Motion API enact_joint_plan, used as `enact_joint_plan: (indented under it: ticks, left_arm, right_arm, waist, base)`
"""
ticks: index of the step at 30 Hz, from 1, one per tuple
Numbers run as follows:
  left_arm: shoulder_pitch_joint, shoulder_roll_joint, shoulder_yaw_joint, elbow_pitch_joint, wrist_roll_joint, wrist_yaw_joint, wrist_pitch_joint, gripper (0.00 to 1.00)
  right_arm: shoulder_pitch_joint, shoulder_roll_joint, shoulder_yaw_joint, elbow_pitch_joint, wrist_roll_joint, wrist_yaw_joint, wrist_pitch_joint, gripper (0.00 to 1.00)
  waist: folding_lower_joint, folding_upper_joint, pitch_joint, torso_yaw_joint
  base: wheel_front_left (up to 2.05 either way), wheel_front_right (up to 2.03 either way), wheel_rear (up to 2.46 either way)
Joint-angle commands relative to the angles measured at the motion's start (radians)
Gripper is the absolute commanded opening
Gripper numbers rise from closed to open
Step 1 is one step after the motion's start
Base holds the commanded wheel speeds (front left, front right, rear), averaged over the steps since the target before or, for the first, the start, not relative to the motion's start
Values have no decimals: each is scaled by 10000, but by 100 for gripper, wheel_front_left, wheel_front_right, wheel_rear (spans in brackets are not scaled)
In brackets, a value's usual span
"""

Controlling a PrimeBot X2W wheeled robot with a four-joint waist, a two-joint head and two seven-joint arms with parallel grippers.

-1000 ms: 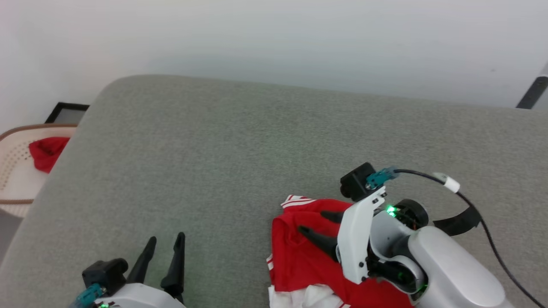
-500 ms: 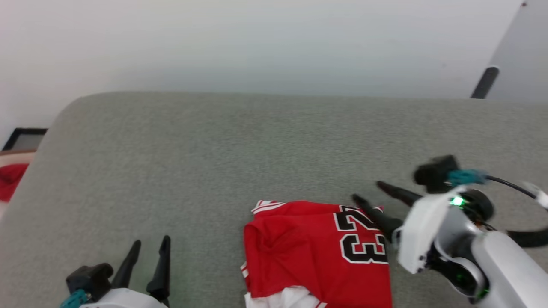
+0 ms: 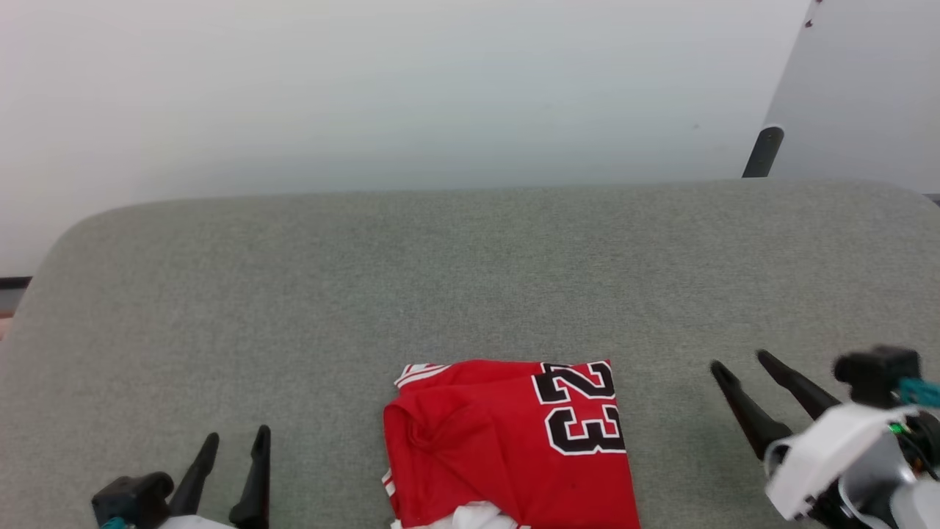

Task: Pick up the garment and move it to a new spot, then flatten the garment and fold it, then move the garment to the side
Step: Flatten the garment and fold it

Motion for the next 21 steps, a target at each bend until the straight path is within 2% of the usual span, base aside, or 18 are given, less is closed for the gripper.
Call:
enact_joint_plan:
  ticks: [1, 10, 21]
  left_arm:
    - [100, 73, 56, -16, -11, -13, -37, 100]
    - [239, 154, 176, -71, 27, 4, -63, 100]
    - [176, 86, 211, -1, 135, -65, -69, 100]
  right_arm:
    - [273, 27, -198, 6, -108, -8, -149, 100]
    - [1320, 303, -1118, -174, -157, -8, -535, 100]
    - [1768, 528, -1485, -438, -347, -8, -392, 100]
  waist:
    - [0, 0, -69, -66]
    - [0, 0, -150, -190]
    - [0, 0, -160, -233]
  base:
    - [0, 0, 0]
    - [0, 0, 0]
    - [0, 0, 0]
